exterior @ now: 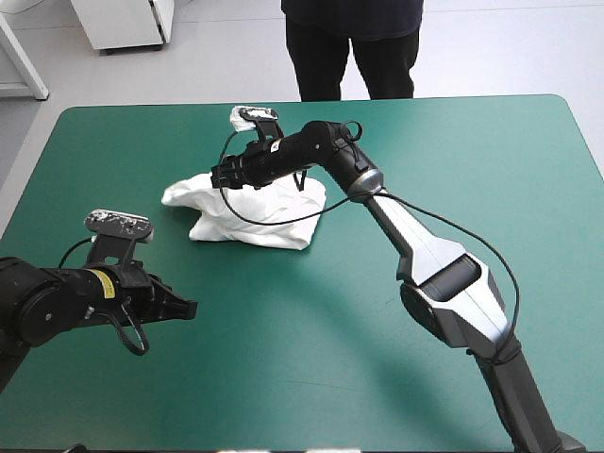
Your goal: Fold the cloth
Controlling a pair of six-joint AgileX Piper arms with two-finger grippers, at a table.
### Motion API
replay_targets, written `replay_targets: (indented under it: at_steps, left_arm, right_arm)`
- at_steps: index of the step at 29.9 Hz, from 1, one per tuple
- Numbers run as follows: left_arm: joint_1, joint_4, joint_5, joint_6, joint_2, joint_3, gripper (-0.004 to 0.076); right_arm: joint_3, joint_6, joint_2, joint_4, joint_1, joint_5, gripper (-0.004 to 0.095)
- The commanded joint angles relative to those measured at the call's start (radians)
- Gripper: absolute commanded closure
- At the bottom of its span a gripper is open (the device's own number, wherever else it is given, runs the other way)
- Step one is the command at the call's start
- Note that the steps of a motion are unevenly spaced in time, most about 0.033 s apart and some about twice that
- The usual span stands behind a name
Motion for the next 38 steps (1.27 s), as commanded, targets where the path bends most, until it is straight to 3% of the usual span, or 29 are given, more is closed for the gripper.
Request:
replay_targets:
  at_steps: [1, 9, 26, 32, 38]
  left_arm:
    - [0.0, -0.014, 0.022, -0.011, -0.011, -0.022, 0.0746]
    - [0.0, -0.053, 0.016, -0.013, -0.011, -0.022, 0.0746]
    - [0.0, -0.129, 0.016, -0.022, -0.015, -0.022, 0.0746]
    - [0.0, -0.129, 0.016, -0.022, -0.018, -0.022, 0.0746]
    - [0.0, -0.119, -0.014, -0.022, -0.018, -0.022, 0.0746]
  right_arm:
    - [-0.077, 0.036, -0.076, -0.073, -0.001, 0.044, 0.0445]
    - [-0.109, 0.091, -0.078, -0.198, -0.024, 0.29, 0.0445]
    - [-0.094, 0.158, -0.13, -0.201, -0.158, 0.294, 0.0445]
    - [0.219, 0.133, -0.229, -0.253, -0.171, 0.29, 0.0445]
    - [0.369, 0.085, -0.246, -0.197, -0.169, 0.239, 0.0445]
